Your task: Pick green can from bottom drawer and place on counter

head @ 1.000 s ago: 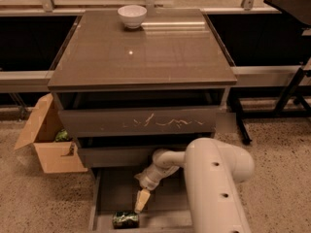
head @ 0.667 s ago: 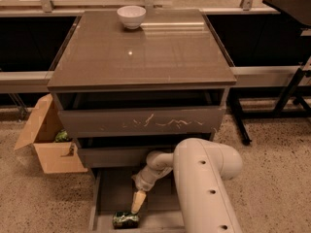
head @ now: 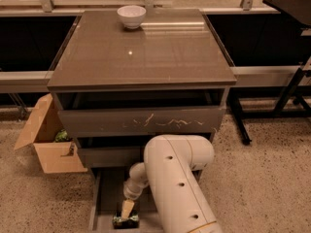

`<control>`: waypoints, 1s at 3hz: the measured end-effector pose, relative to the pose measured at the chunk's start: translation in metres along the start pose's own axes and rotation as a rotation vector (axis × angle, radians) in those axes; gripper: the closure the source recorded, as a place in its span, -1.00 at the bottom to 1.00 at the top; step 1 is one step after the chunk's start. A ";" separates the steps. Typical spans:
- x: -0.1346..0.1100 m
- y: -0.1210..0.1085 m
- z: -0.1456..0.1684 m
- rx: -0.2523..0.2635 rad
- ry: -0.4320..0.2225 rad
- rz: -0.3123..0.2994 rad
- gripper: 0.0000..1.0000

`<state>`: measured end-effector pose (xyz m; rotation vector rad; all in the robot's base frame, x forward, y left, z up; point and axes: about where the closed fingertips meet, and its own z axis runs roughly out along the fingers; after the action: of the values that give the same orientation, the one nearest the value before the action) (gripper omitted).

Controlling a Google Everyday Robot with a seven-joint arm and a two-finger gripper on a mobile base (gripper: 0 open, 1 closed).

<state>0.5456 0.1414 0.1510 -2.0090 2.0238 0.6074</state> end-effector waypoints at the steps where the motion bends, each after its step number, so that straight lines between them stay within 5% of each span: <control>1: -0.004 0.006 0.008 -0.014 0.002 -0.005 -1.00; 3: -0.003 0.024 0.027 -0.094 -0.024 0.007 -1.00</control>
Offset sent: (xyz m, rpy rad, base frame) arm -0.0273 0.0158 -0.0183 -0.0017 0.0723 0.0343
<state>0.5183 0.1559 0.1313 -2.0374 2.0251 0.7377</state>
